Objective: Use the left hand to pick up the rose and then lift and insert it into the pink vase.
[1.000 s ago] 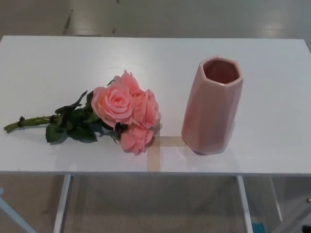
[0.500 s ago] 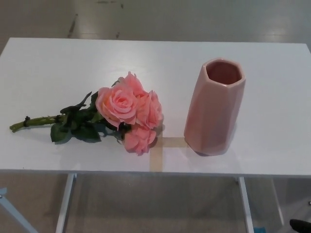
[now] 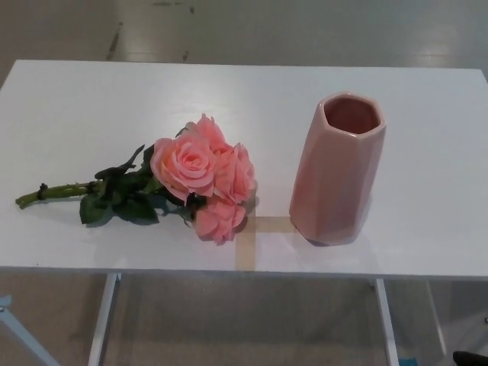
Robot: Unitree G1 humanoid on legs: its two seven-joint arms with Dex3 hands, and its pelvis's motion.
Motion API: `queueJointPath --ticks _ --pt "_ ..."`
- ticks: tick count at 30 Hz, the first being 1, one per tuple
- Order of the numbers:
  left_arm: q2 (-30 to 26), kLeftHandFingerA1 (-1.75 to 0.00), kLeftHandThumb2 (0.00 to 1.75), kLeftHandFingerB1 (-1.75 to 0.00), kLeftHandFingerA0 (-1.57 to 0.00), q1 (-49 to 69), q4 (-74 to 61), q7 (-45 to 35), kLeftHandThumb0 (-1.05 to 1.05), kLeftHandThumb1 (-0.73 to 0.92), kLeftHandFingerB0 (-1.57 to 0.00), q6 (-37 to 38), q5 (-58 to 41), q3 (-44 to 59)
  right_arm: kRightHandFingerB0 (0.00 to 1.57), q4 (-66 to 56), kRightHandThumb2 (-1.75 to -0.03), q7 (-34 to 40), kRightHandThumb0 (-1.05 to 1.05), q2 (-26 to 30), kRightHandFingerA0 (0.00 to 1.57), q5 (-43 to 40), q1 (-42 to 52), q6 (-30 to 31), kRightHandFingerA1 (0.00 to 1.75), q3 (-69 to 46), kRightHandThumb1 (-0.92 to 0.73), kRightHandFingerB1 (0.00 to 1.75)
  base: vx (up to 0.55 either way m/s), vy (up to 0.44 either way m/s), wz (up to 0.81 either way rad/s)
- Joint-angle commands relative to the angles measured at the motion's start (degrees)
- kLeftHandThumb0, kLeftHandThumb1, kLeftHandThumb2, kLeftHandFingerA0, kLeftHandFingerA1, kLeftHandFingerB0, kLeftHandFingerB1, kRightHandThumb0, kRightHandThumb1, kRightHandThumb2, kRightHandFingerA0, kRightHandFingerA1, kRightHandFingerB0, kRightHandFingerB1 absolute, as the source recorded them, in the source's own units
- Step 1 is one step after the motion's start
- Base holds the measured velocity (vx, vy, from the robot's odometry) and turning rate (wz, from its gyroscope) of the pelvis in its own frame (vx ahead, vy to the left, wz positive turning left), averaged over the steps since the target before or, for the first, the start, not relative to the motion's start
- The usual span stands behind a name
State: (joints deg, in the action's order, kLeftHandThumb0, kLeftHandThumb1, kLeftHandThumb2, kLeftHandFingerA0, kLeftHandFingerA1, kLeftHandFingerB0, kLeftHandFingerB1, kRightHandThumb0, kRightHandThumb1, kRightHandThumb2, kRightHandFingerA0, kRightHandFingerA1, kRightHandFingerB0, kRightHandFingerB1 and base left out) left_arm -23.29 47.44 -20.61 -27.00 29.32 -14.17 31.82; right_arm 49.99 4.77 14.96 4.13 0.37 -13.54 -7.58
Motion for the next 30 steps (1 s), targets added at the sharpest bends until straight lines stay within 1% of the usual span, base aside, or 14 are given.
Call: queueJointPath --ticks 1,2,3,5,6,7,10,11,15,18,19,20,21,30 --pt "-5.8 -0.25 0.73 -0.22 -0.01 -9.6 -12.0 2.5 -0.55 0.36 -0.07 -0.4 -4.0 6.4 0.49 3.1 -0.57 0.6 -0.19 0.8 0.57 0.8 0.5 1.3 0.47 0.5 -0.59 0.43 0.00 0.000 0.00" --pt "-8.5 -0.23 0.73 -0.25 -0.01 -12.7 -12.3 2.2 -0.54 0.35 -0.06 -4.5 -4.4 6.1 0.49 3.4 -0.57 0.6 -0.19 0.8 0.57 0.9 0.5 1.2 0.47 0.7 -0.59 0.43 0.00 0.000 0.00" --pt "-10.4 -0.21 0.61 -0.24 -0.04 -15.0 -12.2 1.8 -0.56 0.36 -0.08 -7.0 -4.3 5.7 0.50 3.7 -0.57 0.6 -0.19 0.8 0.57 0.9 0.4 1.2 0.47 0.8 -0.59 0.43 0.00 0.000 0.00" --pt "-13.9 -0.20 0.60 -0.24 -0.04 -19.6 -11.6 1.4 -0.56 0.37 -0.08 -11.7 -4.2 4.4 0.50 4.4 -0.57 0.4 -0.19 0.9 0.57 0.7 0.0 1.2 0.47 0.9 -0.59 0.44 0.00 0.000 0.00" --pt "-17.6 -0.20 0.73 -0.25 0.00 -25.3 -11.1 2.0 -0.53 0.35 -0.06 -17.6 -3.7 1.9 0.50 5.1 -0.57 0.1 -0.19 1.1 0.57 0.8 -0.1 1.1 0.47 1.2 -0.59 0.43 0.00 0.000 0.00" --pt "-19.6 -0.21 0.72 -0.24 0.00 -28.5 -10.7 2.3 -0.54 0.36 -0.08 -20.5 -3.1 0.5 0.50 5.4 -0.57 0.0 -0.19 1.2 0.57 1.0 -0.2 1.0 0.47 1.4 -0.59 0.43 0.00 0.000 0.00" --pt "-23.3 -0.22 0.70 -0.24 -0.01 -36.4 -8.0 1.9 -0.50 0.35 -0.07 -25.7 -0.3 -4.0 0.48 6.2 -0.57 -0.3 -0.19 1.5 0.57 1.3 -0.2 0.6 0.47 1.9 -0.59 0.43 0.00 0.000 0.00" --pt "-24.0 -0.18 0.70 -0.25 0.00 -39.1 -6.5 1.6 -0.51 0.35 -0.07 -26.7 0.7 -5.8 0.48 6.5 -0.57 -0.4 -0.19 1.7 0.58 1.4 -0.4 0.5 0.47 2.0 -0.58 0.43 0.00 0.000 0.00" --pt "-26.4 -0.18 0.71 -0.26 0.00 -50.2 -1.5 0.0 -0.51 0.34 -0.08 -31.7 5.1 -14.2 0.47 8.5 -0.57 -0.9 -0.19 2.5 0.58 1.6 -1.1 -0.3 0.47 2.3 -0.58 0.43 0.00 0.000 0.00" --pt "-26.8 -0.19 0.71 -0.26 0.00 -57.5 2.3 -1.0 -0.50 0.34 -0.07 -35.0 8.2 -19.7 0.48 10.4 -0.57 -0.6 -0.19 2.9 0.59 2.0 -1.5 -1.0 0.47 2.9 -0.58 0.42 0.00 0.000 0.00" --pt "-26.7 -0.23 0.53 -0.24 -0.01 -60.3 4.2 -1.5 -0.48 0.44 -0.07 -36.2 9.7 -21.8 0.47 10.9 -0.57 -0.6 -0.19 3.1 0.58 2.0 -1.7 -1.1 0.47 3.0 -0.58 0.42 0.00 0.000 0.00" --pt "-26.4 -0.24 0.53 -0.25 0.00 -62.7 6.4 -1.8 -0.47 0.44 -0.07 -36.5 11.2 -23.7 0.47 11.3 -0.57 -0.6 -0.19 3.2 0.58 2.0 -1.7 -1.1 0.47 3.2 -0.58 0.42 0.00 0.000 0.00" --pt "-25.9 -0.20 0.69 -0.25 -0.03 -66.0 9.8 -2.4 -0.50 0.35 -0.06 -37.2 13.2 -26.1 0.46 11.7 -0.57 -0.3 -0.19 3.2 0.58 2.1 -1.8 -1.0 0.47 3.3 -0.58 0.42 0.00 0.000 0.00" --pt "-22.8 -0.21 0.68 -0.25 -0.04 -79.9 22.8 -1.7 -0.49 0.35 -0.06 -42.8 22.0 -38.1 0.47 13.5 -0.56 0.5 -0.20 3.3 0.58 2.0 -2.8 -1.6 0.47 4.0 -0.58 0.42 0.00 0.000 0.00"
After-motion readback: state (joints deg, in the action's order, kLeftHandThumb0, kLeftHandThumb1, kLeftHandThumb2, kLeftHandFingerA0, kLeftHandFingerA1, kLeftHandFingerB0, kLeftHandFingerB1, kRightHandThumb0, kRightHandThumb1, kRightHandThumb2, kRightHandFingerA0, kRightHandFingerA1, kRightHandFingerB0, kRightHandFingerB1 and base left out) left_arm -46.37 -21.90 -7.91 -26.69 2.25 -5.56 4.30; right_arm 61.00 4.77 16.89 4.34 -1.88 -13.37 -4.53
